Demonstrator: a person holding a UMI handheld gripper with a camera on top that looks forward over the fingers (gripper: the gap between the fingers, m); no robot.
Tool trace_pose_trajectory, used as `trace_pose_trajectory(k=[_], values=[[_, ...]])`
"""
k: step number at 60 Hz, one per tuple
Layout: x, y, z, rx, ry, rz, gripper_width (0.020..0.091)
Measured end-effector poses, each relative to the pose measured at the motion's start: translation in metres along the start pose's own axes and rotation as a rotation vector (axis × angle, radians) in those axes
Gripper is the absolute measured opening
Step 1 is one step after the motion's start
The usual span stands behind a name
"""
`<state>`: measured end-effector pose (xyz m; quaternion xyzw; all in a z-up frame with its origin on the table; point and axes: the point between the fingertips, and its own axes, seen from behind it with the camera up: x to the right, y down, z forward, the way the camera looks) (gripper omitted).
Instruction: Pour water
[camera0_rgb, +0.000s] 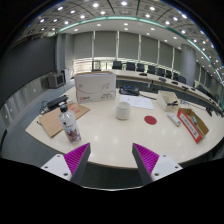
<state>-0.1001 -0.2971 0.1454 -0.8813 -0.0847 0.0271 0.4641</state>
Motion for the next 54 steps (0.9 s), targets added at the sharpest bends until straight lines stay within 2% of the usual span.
trace_pose_trajectory(k=[7, 16, 23, 31, 35, 43, 45, 54], values=[[-0.074, 0.011, 0.022, 0.026, -0.056, -0.018, 0.0864], [-0.143, 0.007, 0.070, 0.085, -0.064, -0.030, 0.0865], [-0.170, 0.000, 0.114, 0.117, -0.046, 0.003, 0.0864], [-0.181, -0.020, 0.157, 0.191, -0.023, 0.032, 0.0857], [-0.186, -0.023, 0.174, 0.214, -0.008, 0.040, 0.0811], [-0.182, -0.024, 0.201, 0.229, 0.028, 0.051, 0.0575], [-0.181, -0.027, 0.202, 0.247, 0.031, 0.055, 0.0574], [-0.182, -0.028, 0.203, 0.254, 0.039, 0.051, 0.0458]])
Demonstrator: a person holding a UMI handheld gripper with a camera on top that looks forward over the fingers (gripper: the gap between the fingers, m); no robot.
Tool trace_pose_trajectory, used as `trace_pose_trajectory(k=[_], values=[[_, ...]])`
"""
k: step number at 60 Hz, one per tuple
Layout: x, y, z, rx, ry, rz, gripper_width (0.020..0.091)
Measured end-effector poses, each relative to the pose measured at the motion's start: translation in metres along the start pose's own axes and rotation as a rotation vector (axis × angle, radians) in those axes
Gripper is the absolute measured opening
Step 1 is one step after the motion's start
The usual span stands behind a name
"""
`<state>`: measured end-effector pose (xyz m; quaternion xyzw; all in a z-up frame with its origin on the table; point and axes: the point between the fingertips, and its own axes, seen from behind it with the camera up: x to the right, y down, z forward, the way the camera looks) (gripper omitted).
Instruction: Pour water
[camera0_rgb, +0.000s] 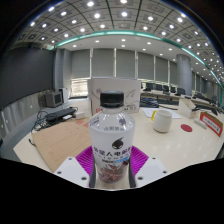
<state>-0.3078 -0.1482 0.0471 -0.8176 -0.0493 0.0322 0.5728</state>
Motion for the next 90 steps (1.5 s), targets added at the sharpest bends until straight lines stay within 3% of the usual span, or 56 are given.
trace_pose_trajectory(k=[8, 23, 31, 42, 57, 69, 83, 90], values=[[-0.006, -0.009, 0.000, -0.017, -0.027, -0.030, 0.0385], [-0.006, -0.105, 0.015, 0.074, -0.089, 0.082, 0.0385], [0.008, -0.163, 0.042, 0.111, -0.179, 0.390, 0.0384], [0.046, -0.214, 0.094, 0.104, -0.332, 0.990, 0.0382], [0.101, -0.202, 0.162, 0.013, -0.450, 1.721, 0.0382], [0.115, -0.187, 0.180, -0.034, -0.484, 1.962, 0.0385], [0.114, -0.186, 0.180, -0.098, -0.487, 1.925, 0.0383], [0.119, -0.207, 0.168, -0.076, -0.494, 1.651, 0.0383]])
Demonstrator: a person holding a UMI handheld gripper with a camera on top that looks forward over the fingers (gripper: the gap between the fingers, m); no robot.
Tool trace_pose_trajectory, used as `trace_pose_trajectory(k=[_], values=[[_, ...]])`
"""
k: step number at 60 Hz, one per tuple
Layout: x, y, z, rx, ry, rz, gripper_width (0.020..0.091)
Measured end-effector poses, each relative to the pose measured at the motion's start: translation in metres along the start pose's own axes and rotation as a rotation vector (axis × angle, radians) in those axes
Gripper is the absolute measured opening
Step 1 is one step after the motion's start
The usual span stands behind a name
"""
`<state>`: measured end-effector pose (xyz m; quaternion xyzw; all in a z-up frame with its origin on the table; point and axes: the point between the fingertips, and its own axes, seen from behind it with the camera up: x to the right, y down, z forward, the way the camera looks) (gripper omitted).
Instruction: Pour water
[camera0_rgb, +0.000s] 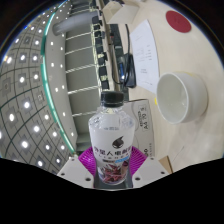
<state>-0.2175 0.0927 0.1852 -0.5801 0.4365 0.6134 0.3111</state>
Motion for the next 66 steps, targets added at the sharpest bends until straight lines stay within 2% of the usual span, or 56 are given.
trace_pose_trajectory(k=[6, 20, 27, 34, 41, 47, 56, 59, 66], values=[[-0.035, -0.018, -0.010, 0.004, 0.015, -0.311, 0.0383], [-0.102, -0.134, -0.059, 0.183, 0.148, -1.146, 0.0384], [-0.083, -0.207, -0.084, 0.249, 0.298, -1.401, 0.0384], [-0.025, -0.272, -0.106, 0.257, 0.463, -1.548, 0.0383], [0.028, -0.294, -0.124, 0.211, 0.584, -1.581, 0.0385], [0.064, -0.309, -0.131, 0.202, 0.637, -1.583, 0.0387], [0.096, -0.315, -0.134, 0.190, 0.667, -1.572, 0.0394], [0.094, -0.315, -0.133, 0.211, 0.644, -1.575, 0.0396], [0.091, -0.316, -0.134, 0.224, 0.634, -1.579, 0.0467]])
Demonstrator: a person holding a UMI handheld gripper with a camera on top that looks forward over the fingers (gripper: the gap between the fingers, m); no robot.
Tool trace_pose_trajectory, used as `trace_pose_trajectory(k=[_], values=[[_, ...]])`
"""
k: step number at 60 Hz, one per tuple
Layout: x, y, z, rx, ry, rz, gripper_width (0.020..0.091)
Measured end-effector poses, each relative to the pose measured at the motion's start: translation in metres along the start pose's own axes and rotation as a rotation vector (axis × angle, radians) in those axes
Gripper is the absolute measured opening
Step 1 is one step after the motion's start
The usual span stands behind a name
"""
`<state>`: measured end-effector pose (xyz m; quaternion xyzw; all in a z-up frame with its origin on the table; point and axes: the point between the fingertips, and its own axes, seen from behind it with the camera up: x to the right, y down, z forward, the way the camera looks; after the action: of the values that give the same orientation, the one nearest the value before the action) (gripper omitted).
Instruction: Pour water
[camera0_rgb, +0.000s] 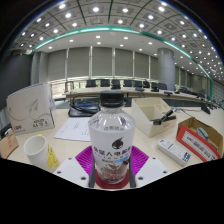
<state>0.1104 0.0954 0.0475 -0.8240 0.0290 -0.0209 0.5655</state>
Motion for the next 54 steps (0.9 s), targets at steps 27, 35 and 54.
trace_pose_trajectory(k=[27, 35, 54], values=[[-0.004, -0.010, -0.071, -0.170, 0.046, 0.074, 0.0863], [-0.027, -0.012, -0.143, -0.268, 0.064, 0.101, 0.0861], [-0.092, -0.024, -0.328, -0.349, 0.060, 0.039, 0.0860]])
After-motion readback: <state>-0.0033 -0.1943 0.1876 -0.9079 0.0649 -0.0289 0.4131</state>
